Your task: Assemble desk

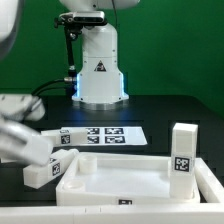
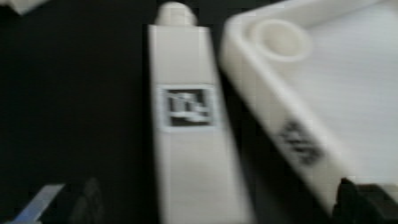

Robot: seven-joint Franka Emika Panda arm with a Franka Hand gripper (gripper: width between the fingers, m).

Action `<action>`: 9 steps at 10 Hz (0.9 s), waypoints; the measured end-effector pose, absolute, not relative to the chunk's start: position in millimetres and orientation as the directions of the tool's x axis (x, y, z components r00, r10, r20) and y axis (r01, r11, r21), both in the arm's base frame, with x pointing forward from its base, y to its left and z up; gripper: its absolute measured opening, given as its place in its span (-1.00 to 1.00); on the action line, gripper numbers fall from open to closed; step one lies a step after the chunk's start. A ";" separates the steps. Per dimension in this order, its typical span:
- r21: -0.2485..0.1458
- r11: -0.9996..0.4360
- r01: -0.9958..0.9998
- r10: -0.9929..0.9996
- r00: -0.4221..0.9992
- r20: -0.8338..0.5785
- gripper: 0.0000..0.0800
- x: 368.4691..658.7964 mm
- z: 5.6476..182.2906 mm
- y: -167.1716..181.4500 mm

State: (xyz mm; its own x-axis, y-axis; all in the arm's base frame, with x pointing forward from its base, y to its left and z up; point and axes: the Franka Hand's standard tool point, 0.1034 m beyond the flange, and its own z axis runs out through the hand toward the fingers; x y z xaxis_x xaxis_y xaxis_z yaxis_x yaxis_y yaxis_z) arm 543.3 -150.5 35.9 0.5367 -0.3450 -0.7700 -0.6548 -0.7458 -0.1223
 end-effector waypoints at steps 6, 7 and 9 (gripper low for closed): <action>-0.080 -0.720 -0.689 -0.356 0.466 -0.810 0.62 535.1 24.3 -149.4; -0.056 -0.709 -0.703 -0.370 0.438 -0.820 0.62 532.2 20.8 -144.7; -0.050 -0.710 -0.702 -0.372 0.435 -0.820 0.62 531.9 13.6 -134.9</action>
Offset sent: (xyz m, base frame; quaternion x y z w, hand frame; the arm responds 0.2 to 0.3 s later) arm 0.0000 0.0000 0.0000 0.0000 0.0000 0.0000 1.0000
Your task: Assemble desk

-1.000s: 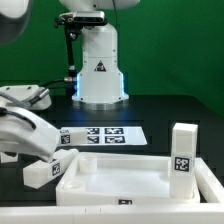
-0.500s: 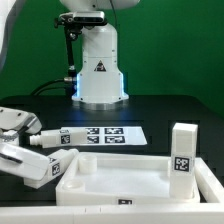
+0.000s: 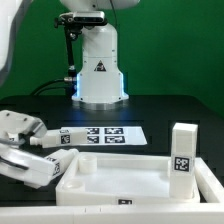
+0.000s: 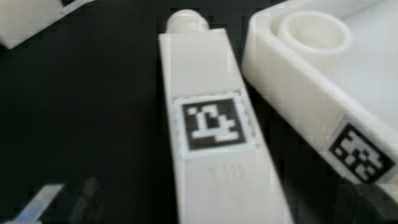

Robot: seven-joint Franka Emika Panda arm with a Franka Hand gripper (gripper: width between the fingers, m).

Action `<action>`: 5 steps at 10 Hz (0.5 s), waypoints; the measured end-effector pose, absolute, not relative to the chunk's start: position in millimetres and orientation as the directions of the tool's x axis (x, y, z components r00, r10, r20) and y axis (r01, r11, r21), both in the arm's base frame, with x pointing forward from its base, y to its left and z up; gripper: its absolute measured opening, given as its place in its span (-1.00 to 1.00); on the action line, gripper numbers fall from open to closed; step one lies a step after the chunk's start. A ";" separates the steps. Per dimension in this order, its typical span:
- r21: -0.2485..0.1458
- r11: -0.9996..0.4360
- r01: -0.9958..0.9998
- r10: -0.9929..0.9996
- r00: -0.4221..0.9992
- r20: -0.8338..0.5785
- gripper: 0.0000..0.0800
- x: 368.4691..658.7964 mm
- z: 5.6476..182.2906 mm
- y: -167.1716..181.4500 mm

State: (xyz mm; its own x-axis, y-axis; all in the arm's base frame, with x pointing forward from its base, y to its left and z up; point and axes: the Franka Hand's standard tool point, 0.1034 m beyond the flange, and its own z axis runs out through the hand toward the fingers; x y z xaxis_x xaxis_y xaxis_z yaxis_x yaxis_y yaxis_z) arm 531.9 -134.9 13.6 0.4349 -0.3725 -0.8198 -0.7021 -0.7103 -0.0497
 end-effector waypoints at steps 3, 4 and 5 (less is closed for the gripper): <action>-0.050 -0.709 -0.703 -0.373 0.434 -0.820 -0.01 531.3 13.6 -136.3; -0.050 -0.709 -0.704 -0.373 0.434 -0.820 -0.01 531.2 13.6 -136.6; -0.050 -0.709 -0.704 -0.373 0.434 -0.820 -0.29 531.2 13.6 -136.7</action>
Offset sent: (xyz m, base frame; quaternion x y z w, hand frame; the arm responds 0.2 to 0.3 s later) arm 0.0000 0.0000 0.0000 0.0000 0.0000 0.0000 1.0000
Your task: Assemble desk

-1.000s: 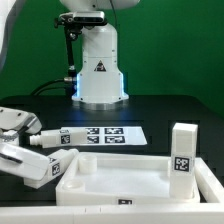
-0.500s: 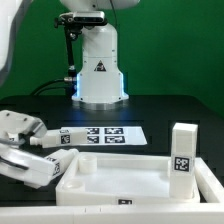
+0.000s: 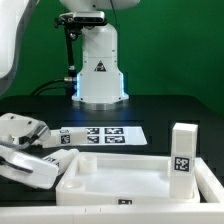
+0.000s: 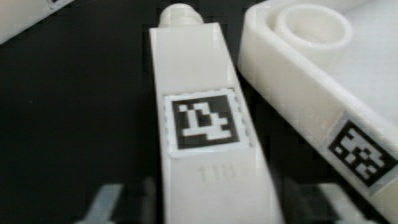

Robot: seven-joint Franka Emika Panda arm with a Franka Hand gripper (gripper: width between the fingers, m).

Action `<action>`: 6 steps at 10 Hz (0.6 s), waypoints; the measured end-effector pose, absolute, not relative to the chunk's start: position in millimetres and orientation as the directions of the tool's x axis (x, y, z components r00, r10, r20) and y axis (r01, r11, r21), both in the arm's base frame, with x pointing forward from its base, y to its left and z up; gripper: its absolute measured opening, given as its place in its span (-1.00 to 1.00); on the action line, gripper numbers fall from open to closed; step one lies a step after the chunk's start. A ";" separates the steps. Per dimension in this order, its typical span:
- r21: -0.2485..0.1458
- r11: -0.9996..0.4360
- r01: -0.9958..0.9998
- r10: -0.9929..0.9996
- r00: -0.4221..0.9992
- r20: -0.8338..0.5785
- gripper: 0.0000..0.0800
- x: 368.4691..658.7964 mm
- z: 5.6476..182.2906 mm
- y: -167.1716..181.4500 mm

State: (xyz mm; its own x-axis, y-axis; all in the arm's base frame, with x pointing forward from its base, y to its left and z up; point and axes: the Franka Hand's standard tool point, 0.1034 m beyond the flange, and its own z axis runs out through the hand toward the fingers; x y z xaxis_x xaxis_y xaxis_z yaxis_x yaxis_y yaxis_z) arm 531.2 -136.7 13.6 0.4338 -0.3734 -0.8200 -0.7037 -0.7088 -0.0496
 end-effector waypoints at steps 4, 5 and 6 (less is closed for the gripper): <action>-0.132 -0.733 -0.667 -0.339 0.527 -0.779 -0.29 547.2 56.5 -145.4; -0.163 -0.746 -0.646 -0.356 0.594 -0.722 -0.29 564.0 83.6 -146.0; -0.169 -0.774 -0.611 -0.394 0.672 -0.628 -0.29 577.7 109.9 -137.6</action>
Offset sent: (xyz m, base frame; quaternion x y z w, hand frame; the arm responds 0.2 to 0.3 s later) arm -0.0008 -0.0169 0.0749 0.0071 -0.0149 -0.0656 0.9977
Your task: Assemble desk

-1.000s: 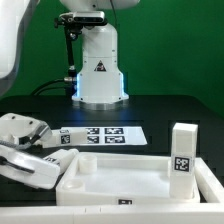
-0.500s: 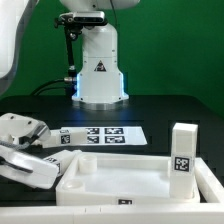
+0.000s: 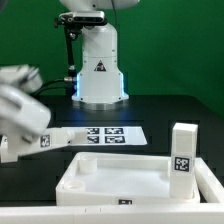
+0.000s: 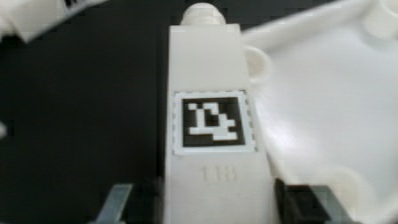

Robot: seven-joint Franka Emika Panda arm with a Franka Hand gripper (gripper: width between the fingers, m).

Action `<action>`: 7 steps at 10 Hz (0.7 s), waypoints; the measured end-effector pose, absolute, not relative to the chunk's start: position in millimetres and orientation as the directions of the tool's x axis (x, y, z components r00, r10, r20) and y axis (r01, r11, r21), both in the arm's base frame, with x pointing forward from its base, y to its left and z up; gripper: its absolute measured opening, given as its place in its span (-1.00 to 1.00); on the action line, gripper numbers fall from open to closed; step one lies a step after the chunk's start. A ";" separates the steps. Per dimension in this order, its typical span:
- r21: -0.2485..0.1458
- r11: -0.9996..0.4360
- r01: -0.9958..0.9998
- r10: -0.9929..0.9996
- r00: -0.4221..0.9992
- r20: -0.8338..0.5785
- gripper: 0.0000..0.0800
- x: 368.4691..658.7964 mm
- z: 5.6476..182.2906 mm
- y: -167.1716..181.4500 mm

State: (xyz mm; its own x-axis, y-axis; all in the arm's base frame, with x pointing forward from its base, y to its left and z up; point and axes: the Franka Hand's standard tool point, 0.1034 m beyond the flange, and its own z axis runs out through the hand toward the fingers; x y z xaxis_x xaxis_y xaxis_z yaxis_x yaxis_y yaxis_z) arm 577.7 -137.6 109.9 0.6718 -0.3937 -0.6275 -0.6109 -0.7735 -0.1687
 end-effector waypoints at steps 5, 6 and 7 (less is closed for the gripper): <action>-0.151 -0.818 -0.555 -0.492 0.811 -0.316 -0.29 597.3 123.6 -123.8; -0.138 -0.863 -0.486 -0.454 0.866 -0.209 -0.29 606.6 145.0 -105.6; -0.148 -0.887 -0.437 -0.433 0.900 -0.060 -0.29 610.5 160.5 -90.2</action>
Offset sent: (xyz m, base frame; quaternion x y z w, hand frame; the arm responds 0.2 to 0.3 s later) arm 0.0000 0.0000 0.0000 0.0000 0.1296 0.0000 0.9916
